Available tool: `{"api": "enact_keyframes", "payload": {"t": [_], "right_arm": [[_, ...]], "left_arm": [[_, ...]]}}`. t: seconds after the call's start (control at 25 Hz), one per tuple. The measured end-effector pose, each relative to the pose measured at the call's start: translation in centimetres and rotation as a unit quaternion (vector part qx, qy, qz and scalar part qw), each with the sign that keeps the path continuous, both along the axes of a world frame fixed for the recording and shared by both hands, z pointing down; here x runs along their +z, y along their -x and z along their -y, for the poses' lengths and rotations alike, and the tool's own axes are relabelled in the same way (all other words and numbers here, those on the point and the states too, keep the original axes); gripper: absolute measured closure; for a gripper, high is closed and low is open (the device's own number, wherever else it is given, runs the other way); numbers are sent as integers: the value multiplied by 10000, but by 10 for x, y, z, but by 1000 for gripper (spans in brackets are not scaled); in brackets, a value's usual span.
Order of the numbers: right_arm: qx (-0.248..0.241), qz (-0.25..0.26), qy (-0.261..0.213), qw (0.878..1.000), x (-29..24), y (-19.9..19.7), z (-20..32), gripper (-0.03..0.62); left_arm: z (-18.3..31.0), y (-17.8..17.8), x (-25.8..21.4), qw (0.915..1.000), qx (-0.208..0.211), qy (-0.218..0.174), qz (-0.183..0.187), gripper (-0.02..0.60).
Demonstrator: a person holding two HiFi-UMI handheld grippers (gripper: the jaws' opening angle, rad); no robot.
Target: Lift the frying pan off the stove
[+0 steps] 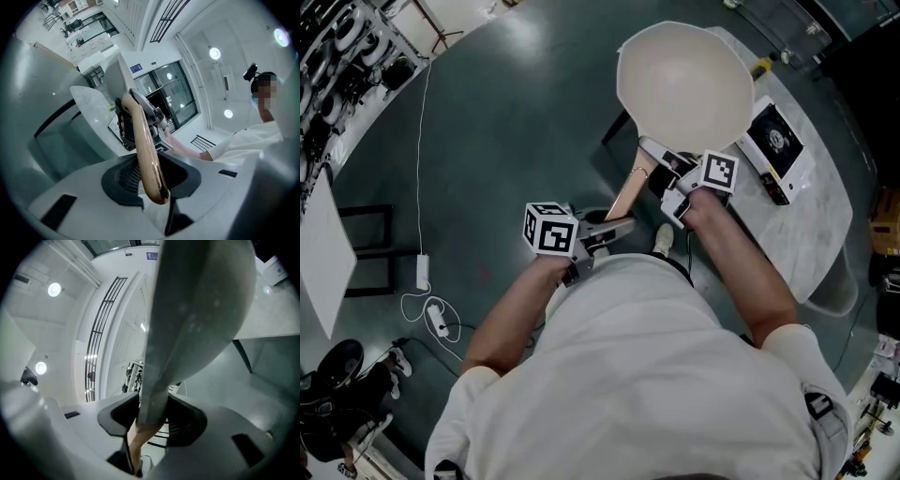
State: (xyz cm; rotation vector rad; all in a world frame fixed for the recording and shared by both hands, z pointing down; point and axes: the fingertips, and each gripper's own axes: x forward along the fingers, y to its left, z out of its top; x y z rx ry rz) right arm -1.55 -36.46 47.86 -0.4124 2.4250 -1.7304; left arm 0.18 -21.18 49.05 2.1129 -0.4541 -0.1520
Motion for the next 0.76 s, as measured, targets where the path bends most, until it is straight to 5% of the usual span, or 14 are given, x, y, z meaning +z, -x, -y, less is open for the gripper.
{"api": "enact_keyframes", "payload": {"t": [0.76], "right_arm": [[163,-7,-54,9999,-1,-6,0,416]], "left_arm": [[-1,-1,0,9996,257,-50,-43,469]]}}
